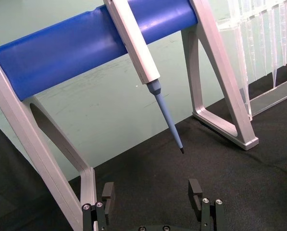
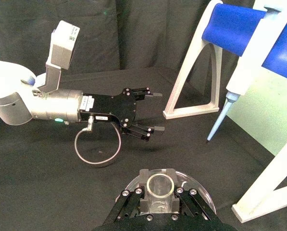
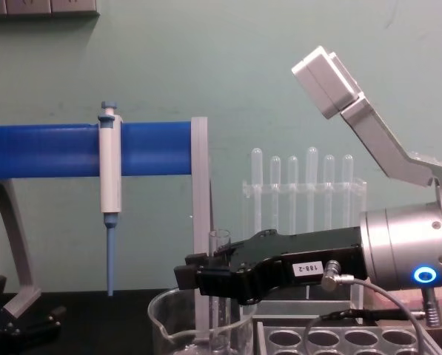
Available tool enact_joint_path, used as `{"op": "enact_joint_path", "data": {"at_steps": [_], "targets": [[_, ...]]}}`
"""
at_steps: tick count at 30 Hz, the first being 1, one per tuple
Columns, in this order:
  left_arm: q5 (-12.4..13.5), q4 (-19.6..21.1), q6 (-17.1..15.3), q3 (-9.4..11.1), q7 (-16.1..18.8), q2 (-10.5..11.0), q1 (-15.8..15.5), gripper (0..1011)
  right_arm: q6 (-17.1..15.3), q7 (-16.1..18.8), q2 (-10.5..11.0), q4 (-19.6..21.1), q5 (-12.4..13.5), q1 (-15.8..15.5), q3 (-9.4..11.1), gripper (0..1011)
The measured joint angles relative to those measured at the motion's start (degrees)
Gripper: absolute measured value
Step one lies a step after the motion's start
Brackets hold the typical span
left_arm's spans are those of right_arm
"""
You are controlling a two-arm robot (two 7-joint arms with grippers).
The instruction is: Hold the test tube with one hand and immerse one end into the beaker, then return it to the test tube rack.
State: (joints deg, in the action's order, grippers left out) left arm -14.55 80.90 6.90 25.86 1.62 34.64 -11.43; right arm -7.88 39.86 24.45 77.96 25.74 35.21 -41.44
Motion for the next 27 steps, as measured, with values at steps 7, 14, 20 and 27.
{"op": "enact_joint_path", "data": {"at_steps": [7, 14, 20, 27], "targets": [[0.0, 0.0, 0.0, 0.0, 0.0, 0.0, 0.0, 1000, 0.0, 0.0, 0.0, 0.0, 0.0, 0.0, 0.0, 221], [0.0, 0.0, 0.0, 0.0, 0.0, 0.0, 0.0, 1000, 0.0, 0.0, 0.0, 0.0, 0.0, 0.0, 0.0, 221], [0.0, 0.0, 0.0, 0.0, 0.0, 0.0, 0.0, 1000, 0.0, 0.0, 0.0, 0.0, 0.0, 0.0, 0.0, 221], [0.0, 0.0, 0.0, 0.0, 0.0, 0.0, 0.0, 1000, 0.0, 0.0, 0.0, 0.0, 0.0, 0.0, 0.0, 221]]}}
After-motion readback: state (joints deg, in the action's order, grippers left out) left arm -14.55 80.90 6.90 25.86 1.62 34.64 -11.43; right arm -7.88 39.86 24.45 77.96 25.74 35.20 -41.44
